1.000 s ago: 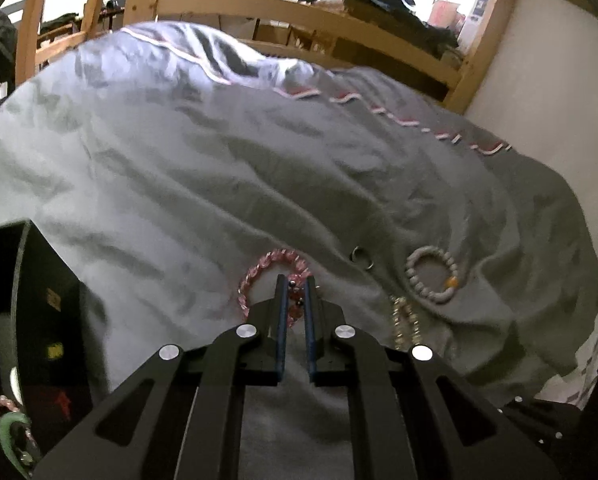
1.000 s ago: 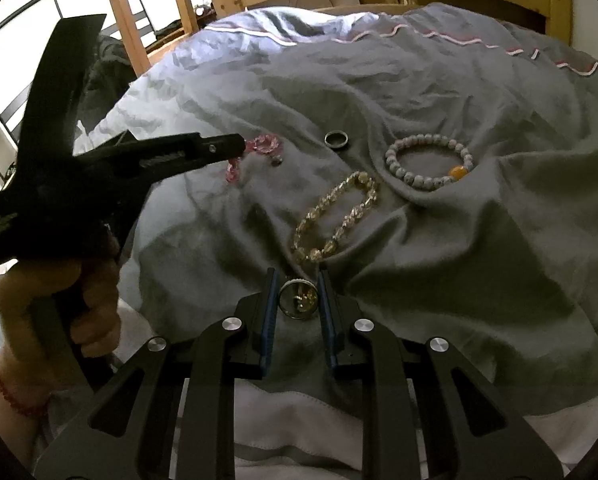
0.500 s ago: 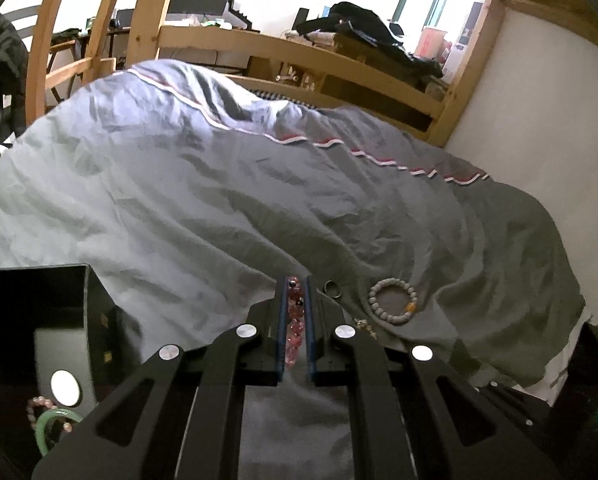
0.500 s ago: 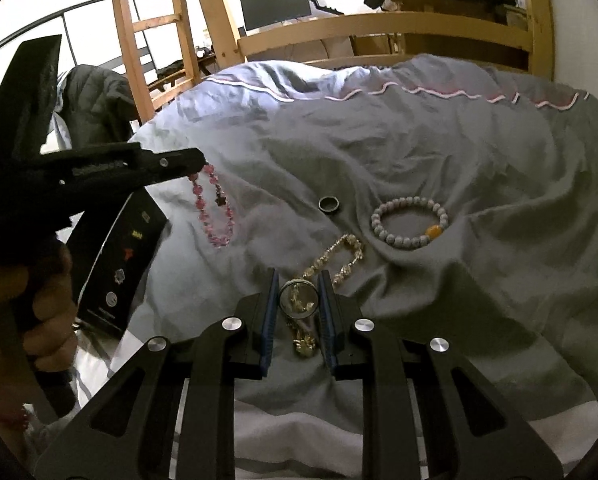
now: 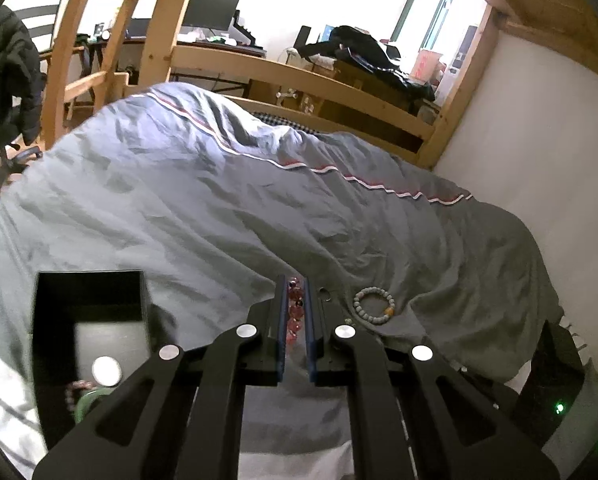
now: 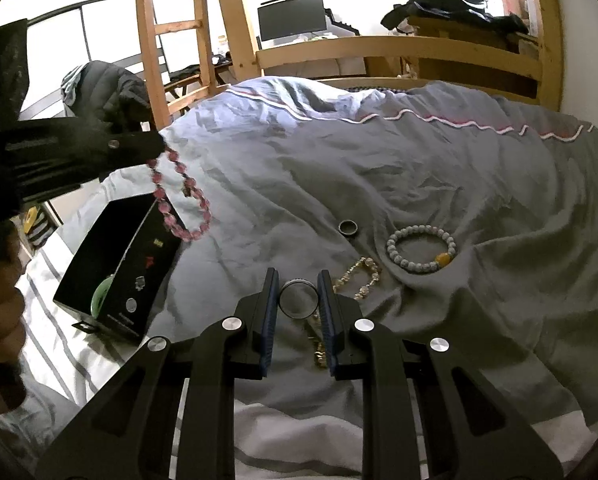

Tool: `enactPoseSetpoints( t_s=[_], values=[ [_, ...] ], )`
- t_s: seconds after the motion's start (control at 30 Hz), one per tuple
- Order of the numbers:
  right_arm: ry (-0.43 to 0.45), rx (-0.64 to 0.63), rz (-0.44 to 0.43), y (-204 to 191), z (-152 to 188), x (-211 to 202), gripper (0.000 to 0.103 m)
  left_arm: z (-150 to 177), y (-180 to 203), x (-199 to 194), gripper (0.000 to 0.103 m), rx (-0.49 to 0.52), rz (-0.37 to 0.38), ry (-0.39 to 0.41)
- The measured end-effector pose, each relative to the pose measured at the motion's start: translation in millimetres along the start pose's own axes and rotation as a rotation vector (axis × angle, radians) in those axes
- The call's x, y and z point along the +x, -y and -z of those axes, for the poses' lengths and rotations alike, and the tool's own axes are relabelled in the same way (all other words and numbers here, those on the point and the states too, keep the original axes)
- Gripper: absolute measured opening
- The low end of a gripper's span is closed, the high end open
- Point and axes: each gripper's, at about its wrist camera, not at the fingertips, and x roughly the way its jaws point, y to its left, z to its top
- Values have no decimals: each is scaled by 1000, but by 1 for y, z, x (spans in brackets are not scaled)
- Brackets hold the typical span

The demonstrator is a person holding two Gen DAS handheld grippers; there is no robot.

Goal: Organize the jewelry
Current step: 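Lift and carry the pink bracelet and ring over the black box with both grippers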

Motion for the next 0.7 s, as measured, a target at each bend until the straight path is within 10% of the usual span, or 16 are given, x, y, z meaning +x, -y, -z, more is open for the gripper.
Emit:
enactPoseSetpoints(
  t_s=[0.7],
  values=[
    [-44,-81,-97,-69,-20,-17,21,6,-39,-68,7,7,-111,22]
  ],
)
